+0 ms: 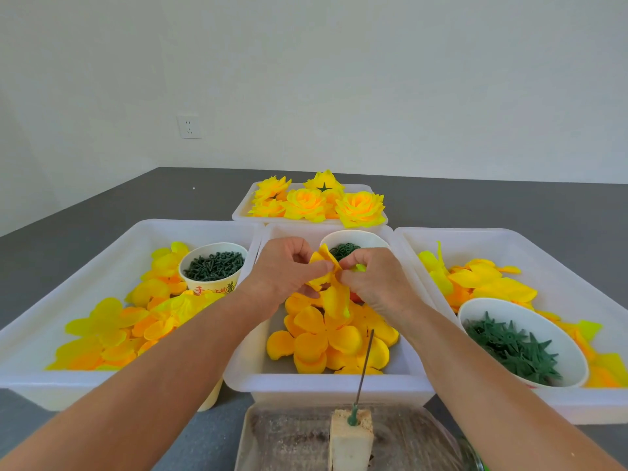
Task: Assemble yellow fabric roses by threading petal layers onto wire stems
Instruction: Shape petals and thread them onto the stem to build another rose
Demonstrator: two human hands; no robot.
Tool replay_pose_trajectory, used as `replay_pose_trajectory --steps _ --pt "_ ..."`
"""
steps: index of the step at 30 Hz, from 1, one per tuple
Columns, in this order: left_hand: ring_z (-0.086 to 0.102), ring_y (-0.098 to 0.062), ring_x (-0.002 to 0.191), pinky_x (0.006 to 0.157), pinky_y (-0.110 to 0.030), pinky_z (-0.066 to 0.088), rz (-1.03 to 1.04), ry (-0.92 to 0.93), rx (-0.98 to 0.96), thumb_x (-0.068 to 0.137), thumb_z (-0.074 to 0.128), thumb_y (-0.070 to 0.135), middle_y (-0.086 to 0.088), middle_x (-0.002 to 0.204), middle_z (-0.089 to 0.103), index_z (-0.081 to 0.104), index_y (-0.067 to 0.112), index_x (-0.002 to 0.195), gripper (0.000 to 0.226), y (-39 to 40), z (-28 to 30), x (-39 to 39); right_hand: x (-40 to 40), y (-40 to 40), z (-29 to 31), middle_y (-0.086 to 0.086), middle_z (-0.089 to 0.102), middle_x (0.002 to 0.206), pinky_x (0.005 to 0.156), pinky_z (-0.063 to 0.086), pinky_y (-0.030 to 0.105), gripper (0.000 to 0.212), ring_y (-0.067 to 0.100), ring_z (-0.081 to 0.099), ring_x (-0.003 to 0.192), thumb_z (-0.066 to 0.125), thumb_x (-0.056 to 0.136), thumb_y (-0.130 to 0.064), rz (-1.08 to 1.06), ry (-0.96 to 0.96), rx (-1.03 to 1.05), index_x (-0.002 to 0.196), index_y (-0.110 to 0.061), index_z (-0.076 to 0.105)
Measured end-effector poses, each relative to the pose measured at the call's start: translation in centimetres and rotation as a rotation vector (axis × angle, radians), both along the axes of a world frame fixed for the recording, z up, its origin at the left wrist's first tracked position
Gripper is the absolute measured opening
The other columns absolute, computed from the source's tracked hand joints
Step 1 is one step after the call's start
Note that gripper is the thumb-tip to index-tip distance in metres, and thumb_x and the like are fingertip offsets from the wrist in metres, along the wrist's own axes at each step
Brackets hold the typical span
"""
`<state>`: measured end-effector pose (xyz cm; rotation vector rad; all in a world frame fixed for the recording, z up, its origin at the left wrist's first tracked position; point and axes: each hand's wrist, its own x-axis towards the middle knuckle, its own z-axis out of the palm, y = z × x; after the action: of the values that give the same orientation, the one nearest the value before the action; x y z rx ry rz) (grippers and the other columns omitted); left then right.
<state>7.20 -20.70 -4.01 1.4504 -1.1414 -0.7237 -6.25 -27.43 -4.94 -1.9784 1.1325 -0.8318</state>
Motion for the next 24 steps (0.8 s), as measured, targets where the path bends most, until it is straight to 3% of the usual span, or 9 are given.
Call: replay_pose_trajectory --steps 5,8,12,19,21,24 --pt "0.054 -0.008 0.055 0.044 -0.025 0.048 0.026 -0.357 -0.007 0.069 0.076 0.007 0.004 0.063 0.057 0.051 0.021 0.075 0.028 0.11 -0.40 -0.23 0.07 -0.03 -0.16 0.008 0.067 0.099 0.083 0.052 0.036 0.012 0.028 0.061 0.095 0.070 0.079 -0.018 -0.017 0.083 -0.086 0.091 -0.017 0.074" --pt "0.052 -0.010 0.060 0.053 -0.030 0.049 0.046 -0.515 -0.036 0.068 0.077 0.012 0.008 0.064 0.055 0.052 0.023 0.077 0.028 0.12 -0.51 -0.35 0.16 0.02 -0.20 0.006 0.067 0.103 0.089 0.049 0.037 0.012 0.024 0.058 0.102 0.068 0.082 -0.018 0.011 0.134 -0.151 0.092 -0.015 0.074" --pt "0.047 -0.004 0.061 0.051 -0.012 0.037 0.092 -0.571 -0.062 0.068 0.073 0.007 0.011 0.066 0.051 0.047 0.030 0.071 0.035 0.00 -0.48 -0.04 0.18 0.29 -0.33 0.004 0.064 0.110 0.088 0.038 0.025 0.013 0.019 0.051 0.110 0.066 0.086 -0.019 0.124 0.167 -0.209 0.091 -0.010 0.074" --pt "0.046 -0.001 0.065 0.055 -0.006 0.036 0.090 -0.585 -0.079 0.068 0.077 0.007 0.015 0.070 0.049 0.050 0.022 0.081 0.033 -0.33 -0.81 0.17 -0.05 0.63 -0.28 0.005 0.066 0.107 0.093 0.044 0.036 0.012 0.022 0.053 0.108 0.063 0.086 -0.017 0.134 0.210 -0.270 0.091 -0.012 0.073" --pt "0.045 -0.001 0.066 0.056 -0.005 0.036 0.123 -0.568 -0.078 0.069 0.076 0.007 0.014 0.072 0.048 0.051 0.021 0.083 0.032 -0.49 -0.70 0.11 0.06 0.56 -0.18 0.006 0.067 0.097 0.087 0.047 0.036 0.012 0.024 0.056 0.099 0.061 0.084 -0.015 0.059 0.200 -0.293 0.084 -0.012 0.072" --pt "0.044 -0.004 0.066 0.056 -0.005 0.035 0.199 -0.571 -0.076 0.071 0.074 0.009 0.015 0.072 0.046 0.051 0.021 0.085 0.029 -0.50 -0.45 0.52 -0.15 0.06 0.29 0.006 0.060 0.075 0.058 0.037 0.025 0.015 0.022 0.052 0.075 0.059 0.083 -0.018 -0.089 0.210 -0.307 0.072 -0.010 0.066"
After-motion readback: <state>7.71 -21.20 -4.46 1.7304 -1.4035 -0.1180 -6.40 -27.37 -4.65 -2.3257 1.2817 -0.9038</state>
